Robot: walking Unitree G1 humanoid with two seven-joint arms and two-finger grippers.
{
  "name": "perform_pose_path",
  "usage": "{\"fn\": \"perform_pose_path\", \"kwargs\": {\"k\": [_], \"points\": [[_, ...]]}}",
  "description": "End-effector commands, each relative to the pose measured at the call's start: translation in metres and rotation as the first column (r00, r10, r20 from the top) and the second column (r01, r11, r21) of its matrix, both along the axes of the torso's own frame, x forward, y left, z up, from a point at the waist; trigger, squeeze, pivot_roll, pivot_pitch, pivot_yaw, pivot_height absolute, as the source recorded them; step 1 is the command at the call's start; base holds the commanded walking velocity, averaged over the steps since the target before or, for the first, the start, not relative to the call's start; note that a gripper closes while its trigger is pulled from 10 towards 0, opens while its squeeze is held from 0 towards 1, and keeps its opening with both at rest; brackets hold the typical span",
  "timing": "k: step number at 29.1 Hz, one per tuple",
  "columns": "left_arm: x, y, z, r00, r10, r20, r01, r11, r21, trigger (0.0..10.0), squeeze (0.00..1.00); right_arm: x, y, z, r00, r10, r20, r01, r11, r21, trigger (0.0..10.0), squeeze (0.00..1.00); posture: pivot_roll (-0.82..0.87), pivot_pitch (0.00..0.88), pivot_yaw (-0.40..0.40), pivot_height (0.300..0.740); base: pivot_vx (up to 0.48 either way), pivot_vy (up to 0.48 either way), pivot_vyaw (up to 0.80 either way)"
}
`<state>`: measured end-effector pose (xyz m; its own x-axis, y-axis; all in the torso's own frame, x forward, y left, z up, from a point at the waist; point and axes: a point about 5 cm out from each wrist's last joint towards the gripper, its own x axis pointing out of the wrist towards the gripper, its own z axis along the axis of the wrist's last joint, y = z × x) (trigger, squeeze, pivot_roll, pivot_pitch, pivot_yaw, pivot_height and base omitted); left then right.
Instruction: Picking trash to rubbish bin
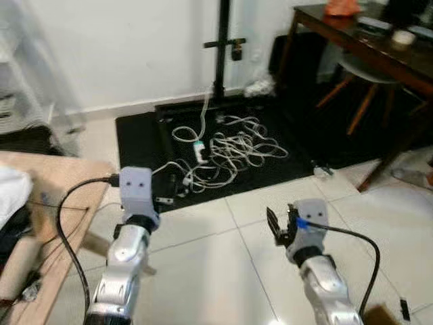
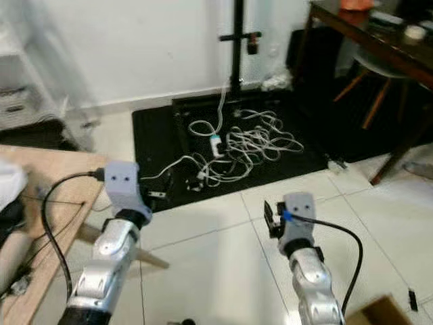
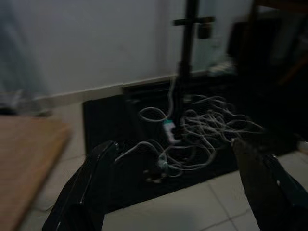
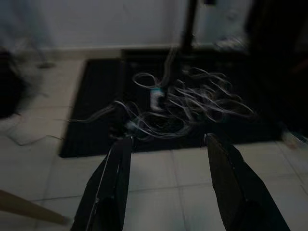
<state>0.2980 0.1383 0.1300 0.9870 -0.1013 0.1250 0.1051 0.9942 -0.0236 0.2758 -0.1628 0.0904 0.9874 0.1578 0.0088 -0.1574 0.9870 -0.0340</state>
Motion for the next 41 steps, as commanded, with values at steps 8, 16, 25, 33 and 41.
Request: {"fn": "perform_pose_path", "kwargs": {"k": [8,16,25,33,41], "points": [[-0.0022,-0.0045,0.0003,1.000,-0.026,0.007,0.026,1.000,-0.009,10.0,0.00,-0.0046,-0.0038,-0.0079,0.999,-0.014,-0.039,0.014,1.000,0.005,10.0,0.00,-0.04,0.142,-0.018,0.740,0.000,0.000,0.80],[-0.0030,-0.0065,0.0017,0.999,-0.045,0.012,0.046,0.999,-0.017,10.0,0.00,-0.0054,-0.0063,-0.0072,0.998,-0.048,-0.030,0.050,0.996,0.067,10.0,0.00,-0.04,0.147,-0.017,0.740,0.000,0.000,0.46],[-0.0025,-0.0062,0.0032,0.998,-0.055,0.014,0.055,0.998,-0.027,10.0,0.00,-0.0062,-0.0039,-0.0070,0.999,-0.039,-0.030,0.041,0.997,0.069,10.0,0.00,-0.04,0.156,-0.012,0.740,0.000,0.000,0.00],[-0.0041,-0.0085,0.0042,0.997,-0.075,0.014,0.076,0.996,-0.043,10.0,0.00,-0.0063,-0.0040,-0.0074,0.999,-0.042,-0.033,0.045,0.996,0.079,10.0,0.00,-0.04,0.156,-0.012,0.740,0.000,0.000,0.00],[-0.0040,-0.0099,0.0047,0.996,-0.085,0.014,0.085,0.995,-0.049,10.0,0.00,-0.0066,-0.0043,-0.0079,0.998,-0.045,-0.035,0.048,0.995,0.082,10.0,0.00,-0.04,0.156,-0.012,0.740,-0.340,0.000,0.00]]}}
